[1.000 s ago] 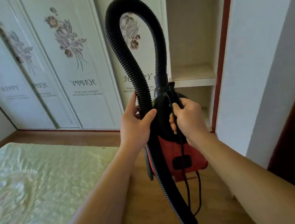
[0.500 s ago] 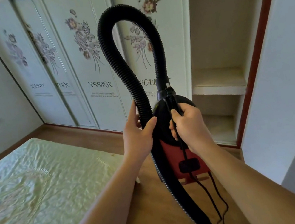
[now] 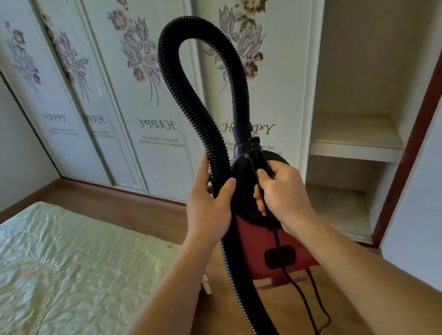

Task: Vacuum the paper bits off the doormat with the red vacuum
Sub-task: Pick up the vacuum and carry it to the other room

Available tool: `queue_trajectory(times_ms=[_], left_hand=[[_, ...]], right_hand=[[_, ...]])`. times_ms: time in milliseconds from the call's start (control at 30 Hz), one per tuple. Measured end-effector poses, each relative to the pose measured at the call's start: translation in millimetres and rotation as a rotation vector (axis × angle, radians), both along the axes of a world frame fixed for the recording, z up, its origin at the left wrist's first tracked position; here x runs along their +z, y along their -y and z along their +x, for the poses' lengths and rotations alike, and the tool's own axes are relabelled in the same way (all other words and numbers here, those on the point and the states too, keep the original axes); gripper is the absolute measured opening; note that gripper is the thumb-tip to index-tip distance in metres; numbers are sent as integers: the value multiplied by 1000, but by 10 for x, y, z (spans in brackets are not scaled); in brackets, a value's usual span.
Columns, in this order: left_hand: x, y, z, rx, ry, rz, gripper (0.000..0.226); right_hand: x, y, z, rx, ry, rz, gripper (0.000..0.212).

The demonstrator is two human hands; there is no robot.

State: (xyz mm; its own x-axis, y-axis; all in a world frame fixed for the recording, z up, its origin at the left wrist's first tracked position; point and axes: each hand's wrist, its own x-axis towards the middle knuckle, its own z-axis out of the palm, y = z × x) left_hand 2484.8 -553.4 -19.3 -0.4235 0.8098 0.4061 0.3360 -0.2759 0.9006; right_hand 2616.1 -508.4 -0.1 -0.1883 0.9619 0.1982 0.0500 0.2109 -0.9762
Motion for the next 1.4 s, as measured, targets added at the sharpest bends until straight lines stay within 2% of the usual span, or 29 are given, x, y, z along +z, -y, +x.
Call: queue_trajectory(times_ms=[467, 733, 1133, 1400], left_hand=[[-89, -1295, -1126, -10, 29, -11, 69], [-110, -2163, -1331, 53, 36, -36, 69], [-23, -3783, -1360, 206, 219, 26, 72], [-64, -4466, -1762, 297, 229, 29, 74]], right_hand=[[-20, -1232, -1031, 2, -3, -11, 25], [-147, -2224, -1238, 73, -31, -3, 25], [-35, -4078, -1406, 250, -14, -10, 24], [-16, -4841, -1797, 318, -15, -5, 25]])
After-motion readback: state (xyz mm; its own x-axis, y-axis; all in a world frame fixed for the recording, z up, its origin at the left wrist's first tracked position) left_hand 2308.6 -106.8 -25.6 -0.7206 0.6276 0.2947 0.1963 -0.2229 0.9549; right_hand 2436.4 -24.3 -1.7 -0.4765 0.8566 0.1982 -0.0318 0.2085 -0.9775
